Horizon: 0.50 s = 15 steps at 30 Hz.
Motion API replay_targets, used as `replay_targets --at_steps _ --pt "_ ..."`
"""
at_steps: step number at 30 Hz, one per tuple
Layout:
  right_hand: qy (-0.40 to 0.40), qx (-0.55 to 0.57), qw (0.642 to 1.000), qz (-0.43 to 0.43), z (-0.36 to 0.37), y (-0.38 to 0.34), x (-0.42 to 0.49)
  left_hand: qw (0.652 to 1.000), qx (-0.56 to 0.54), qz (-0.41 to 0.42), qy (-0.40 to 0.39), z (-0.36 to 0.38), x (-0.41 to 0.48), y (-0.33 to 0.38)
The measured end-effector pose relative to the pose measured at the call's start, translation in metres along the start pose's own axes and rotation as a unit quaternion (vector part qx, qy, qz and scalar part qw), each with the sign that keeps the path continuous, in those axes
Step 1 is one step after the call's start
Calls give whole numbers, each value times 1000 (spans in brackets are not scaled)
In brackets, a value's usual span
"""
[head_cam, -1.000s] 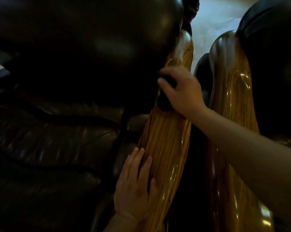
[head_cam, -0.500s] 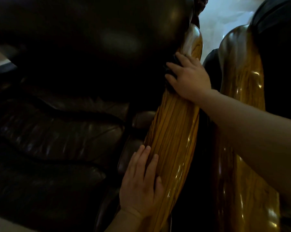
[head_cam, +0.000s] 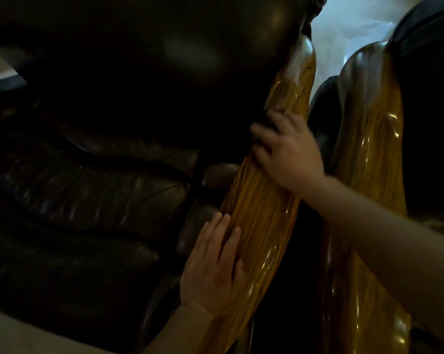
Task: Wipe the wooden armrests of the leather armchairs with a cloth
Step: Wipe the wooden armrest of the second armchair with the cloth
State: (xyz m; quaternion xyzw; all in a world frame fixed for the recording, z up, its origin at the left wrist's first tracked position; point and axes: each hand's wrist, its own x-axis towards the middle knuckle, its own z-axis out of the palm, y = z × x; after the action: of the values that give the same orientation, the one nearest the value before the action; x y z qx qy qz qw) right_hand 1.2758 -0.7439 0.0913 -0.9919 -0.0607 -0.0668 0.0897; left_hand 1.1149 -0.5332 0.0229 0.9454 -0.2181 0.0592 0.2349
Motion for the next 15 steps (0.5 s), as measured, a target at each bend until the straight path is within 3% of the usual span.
replay_targets --at_steps 4,6,11,13,15 --pt "-72 -28 983 -168 -9 13 -20 1000 -5 -3 3 -1 2 1" --pt "-68 -63 984 -150 -13 35 11 1000 -5 -3 3 -2 1 2" --pt "-32 -2 999 17 -6 38 39 1000 1 -5 12 0 -1 2" --pt "-10 -3 1000 -2 -2 14 12 1000 6 1 21 1 1 1" --pt "7 3 996 -84 2 -11 -35 1000 7 7 27 2 1 1"
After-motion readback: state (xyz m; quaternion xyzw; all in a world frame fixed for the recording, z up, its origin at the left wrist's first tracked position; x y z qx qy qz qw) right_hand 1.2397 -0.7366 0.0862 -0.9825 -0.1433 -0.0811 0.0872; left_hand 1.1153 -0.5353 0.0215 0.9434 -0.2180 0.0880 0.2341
